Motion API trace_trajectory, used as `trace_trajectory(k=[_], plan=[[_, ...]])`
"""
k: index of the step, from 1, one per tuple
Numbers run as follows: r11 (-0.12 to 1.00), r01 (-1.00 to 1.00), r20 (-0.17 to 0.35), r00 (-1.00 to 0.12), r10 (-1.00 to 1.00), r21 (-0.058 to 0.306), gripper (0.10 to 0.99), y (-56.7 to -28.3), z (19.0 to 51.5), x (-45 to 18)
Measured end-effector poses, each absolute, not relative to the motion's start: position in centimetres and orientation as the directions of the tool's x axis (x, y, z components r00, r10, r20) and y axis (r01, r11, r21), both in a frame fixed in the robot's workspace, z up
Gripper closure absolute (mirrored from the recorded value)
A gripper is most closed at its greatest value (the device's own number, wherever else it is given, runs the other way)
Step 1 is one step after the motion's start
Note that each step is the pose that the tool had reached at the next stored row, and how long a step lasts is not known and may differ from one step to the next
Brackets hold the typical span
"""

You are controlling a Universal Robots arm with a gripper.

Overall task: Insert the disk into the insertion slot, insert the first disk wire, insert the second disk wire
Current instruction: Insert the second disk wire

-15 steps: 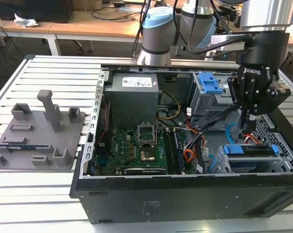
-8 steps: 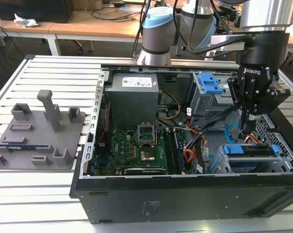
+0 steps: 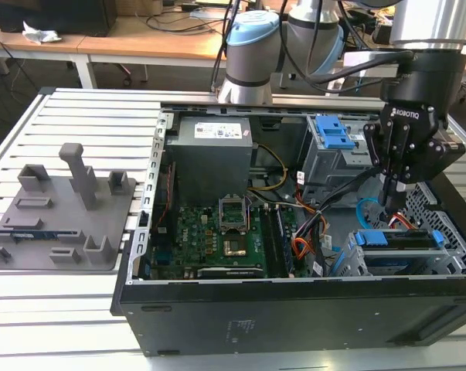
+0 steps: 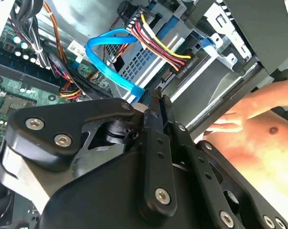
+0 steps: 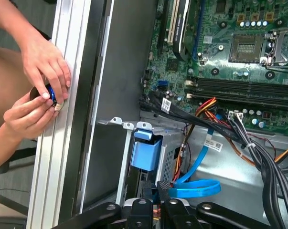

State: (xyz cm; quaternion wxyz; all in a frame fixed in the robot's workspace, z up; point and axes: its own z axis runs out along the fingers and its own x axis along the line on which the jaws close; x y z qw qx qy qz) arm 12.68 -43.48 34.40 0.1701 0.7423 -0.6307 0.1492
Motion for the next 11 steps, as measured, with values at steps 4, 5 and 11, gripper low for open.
trace_trajectory(k=[4,5,11], plan=[[-0.065,-0.995,0.437,0.089,-0.895,0.070,0.925,-43.41,34.40,12.87],[-0.051,-0.996,0.433,0.076,-0.898,0.070,0.925,-43.41,34.39,12.87],[-0.049,-0.997,0.312,0.065,-0.948,0.059,0.925,-43.49,34.38,12.88]])
